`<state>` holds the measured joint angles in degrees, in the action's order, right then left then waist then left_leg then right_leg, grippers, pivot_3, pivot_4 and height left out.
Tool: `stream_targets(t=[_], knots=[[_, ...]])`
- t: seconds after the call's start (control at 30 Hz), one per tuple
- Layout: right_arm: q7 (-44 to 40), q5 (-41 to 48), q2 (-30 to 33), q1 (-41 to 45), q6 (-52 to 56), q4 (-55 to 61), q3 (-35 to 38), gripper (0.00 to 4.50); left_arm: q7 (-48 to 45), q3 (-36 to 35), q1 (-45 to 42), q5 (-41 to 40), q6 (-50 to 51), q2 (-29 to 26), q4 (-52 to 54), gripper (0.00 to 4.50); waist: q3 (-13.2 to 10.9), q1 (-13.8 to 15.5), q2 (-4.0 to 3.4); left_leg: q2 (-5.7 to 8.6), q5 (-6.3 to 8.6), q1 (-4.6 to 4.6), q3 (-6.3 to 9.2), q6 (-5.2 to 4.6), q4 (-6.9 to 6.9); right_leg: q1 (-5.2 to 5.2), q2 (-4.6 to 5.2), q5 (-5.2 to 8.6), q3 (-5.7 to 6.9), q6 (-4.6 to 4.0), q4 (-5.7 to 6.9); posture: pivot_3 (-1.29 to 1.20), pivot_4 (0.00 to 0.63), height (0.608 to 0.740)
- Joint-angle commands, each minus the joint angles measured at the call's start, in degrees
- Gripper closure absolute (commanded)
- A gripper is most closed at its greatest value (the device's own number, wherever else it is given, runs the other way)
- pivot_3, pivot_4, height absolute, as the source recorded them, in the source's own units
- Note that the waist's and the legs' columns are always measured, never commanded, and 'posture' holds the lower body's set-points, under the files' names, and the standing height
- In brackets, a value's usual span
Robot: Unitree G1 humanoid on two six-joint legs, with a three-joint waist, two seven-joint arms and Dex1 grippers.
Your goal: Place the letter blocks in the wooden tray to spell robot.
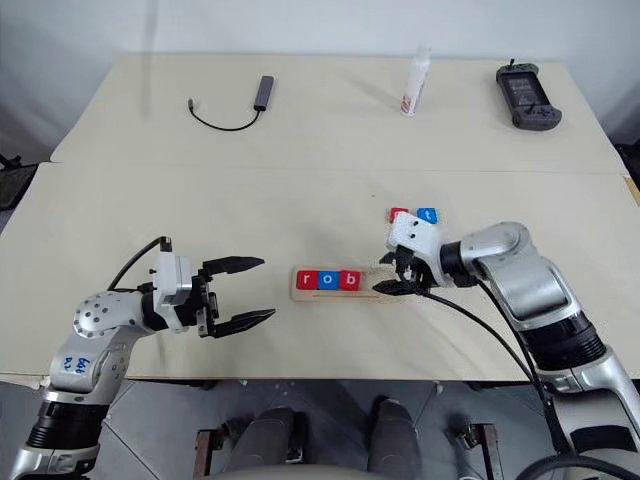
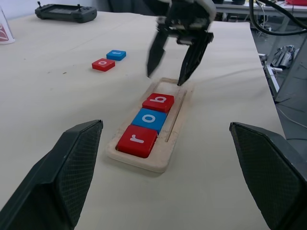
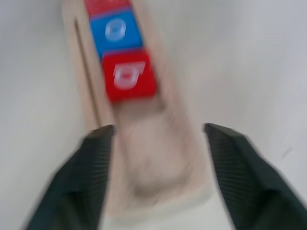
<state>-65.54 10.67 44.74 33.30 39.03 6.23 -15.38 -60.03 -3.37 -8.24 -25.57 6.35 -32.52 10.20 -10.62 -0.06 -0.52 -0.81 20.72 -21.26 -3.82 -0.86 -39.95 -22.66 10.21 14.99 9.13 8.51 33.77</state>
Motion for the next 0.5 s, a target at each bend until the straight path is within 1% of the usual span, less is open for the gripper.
stream_targets(t=[0.03,0.17,0.2,0.5], knots=[[1.5,0.1,-0.3,-0.2,0.4,2.5,0.6,2.95,-0.4,-0.1,-0.5,-1.0,-0.4,0.0,0.4,0.00,0.0,-0.1,0.00,-0.01,0.00,0.01,0.00,0.00,0.00,0.00,0.00,0.00,0.00,0.00,0.00,0.00,0.150,0.740],[2.4,0.2,-1.9,0.5,1.2,3.0,-0.6,4.39,-0.5,-0.3,-0.5,-1.0,-0.3,-0.1,0.3,0.00,0.0,-0.1,0.00,-0.02,0.01,0.02,0.00,0.01,0.00,0.00,0.00,0.00,0.00,0.00,0.00,0.00,0.150,0.740],[2.8,0.2,-2.6,0.9,1.6,3.0,-0.8,4.47,-0.5,-0.3,-0.5,-1.0,-0.3,-0.2,0.3,0.00,0.0,-0.1,0.00,-0.01,0.01,0.02,0.00,0.01,0.00,0.00,0.00,0.00,-0.01,0.00,0.00,0.00,0.150,0.740],[4.1,-0.2,-5.9,2.6,3.6,3.5,-3.4,4.47,0.0,-0.8,0.1,-1.0,-0.2,-0.4,1.0,0.00,0.0,0.0,0.00,0.00,0.01,0.00,0.02,0.01,-0.01,0.00,0.00,0.00,0.00,0.00,0.00,0.00,0.150,0.740]])
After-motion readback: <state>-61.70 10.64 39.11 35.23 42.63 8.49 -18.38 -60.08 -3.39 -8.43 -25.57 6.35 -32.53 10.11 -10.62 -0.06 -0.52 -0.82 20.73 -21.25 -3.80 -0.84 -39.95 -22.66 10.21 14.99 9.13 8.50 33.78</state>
